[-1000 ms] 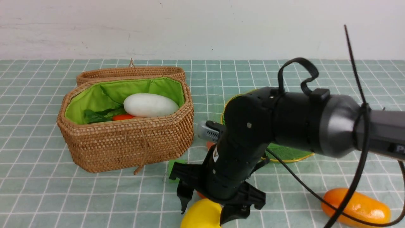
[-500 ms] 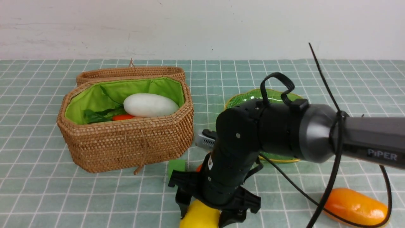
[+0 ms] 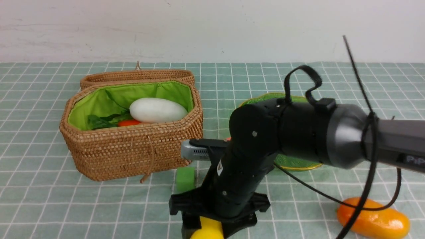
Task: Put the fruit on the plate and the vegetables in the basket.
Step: Use the right arm to grab a lemon and put it into the right plate
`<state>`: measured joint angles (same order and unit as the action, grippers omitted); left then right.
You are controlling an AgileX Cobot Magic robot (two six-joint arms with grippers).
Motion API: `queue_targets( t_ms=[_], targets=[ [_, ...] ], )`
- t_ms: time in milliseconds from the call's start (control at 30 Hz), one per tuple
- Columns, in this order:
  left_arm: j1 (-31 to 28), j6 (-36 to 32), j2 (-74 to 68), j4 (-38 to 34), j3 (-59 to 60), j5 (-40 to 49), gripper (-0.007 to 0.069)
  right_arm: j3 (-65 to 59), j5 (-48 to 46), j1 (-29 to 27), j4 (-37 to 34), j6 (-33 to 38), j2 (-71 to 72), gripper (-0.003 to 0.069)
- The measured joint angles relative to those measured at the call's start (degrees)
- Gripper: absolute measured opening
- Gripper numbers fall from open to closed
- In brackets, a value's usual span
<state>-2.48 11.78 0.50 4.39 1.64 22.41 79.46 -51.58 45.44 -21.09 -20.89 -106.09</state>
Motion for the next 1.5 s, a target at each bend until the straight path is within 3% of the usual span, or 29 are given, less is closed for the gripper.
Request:
queue_targets(
  t_ms=[233,400,433,600,733,1067,1200,1300,1500],
  targets=[
    [0.00,0.00,0.00,0.00,0.00,0.00,0.0237,3.88,0.13,-1.55,3.43,2.57,3.94,0.0556],
    [0.00,0.00,0.00,0.00,0.00,0.00,0.0237,8.12,1.98,-8.43,10.09,2.57,4.84,0.0556],
    [0.00,0.00,0.00,0.00,0.00,0.00,0.0237,8.67,3.50,-11.83,11.18,2.57,4.84,0.0556],
    [0.00,0.00,0.00,0.00,0.00,0.00,0.0237,8.94,9.44,-21.68,12.84,4.13,2.12,0.0556],
    [0.00,0.00,0.00,0.00,0.00,0.00,0.0237,8.94,12.77,-25.07,13.32,5.23,-2.19,0.0556],
    [0.00,0.00,0.00,0.00,0.00,0.00,0.0237,8.94,16.40,-25.48,21.09,5.73,-5.73,0.0557],
    [0.00,0.00,0.00,0.00,0.00,0.00,0.0237,8.94,15.07,-25.48,22.06,5.78,-5.73,0.0658],
    [0.00,0.00,0.00,0.00,0.00,0.00,0.0237,8.94,13.91,-25.48,22.22,5.78,-5.73,0.0678],
    [0.00,0.00,0.00,0.00,0.00,0.00,0.0237,8.94,8.13,-25.48,21.75,7.54,-3.47,0.0652]
  ],
)
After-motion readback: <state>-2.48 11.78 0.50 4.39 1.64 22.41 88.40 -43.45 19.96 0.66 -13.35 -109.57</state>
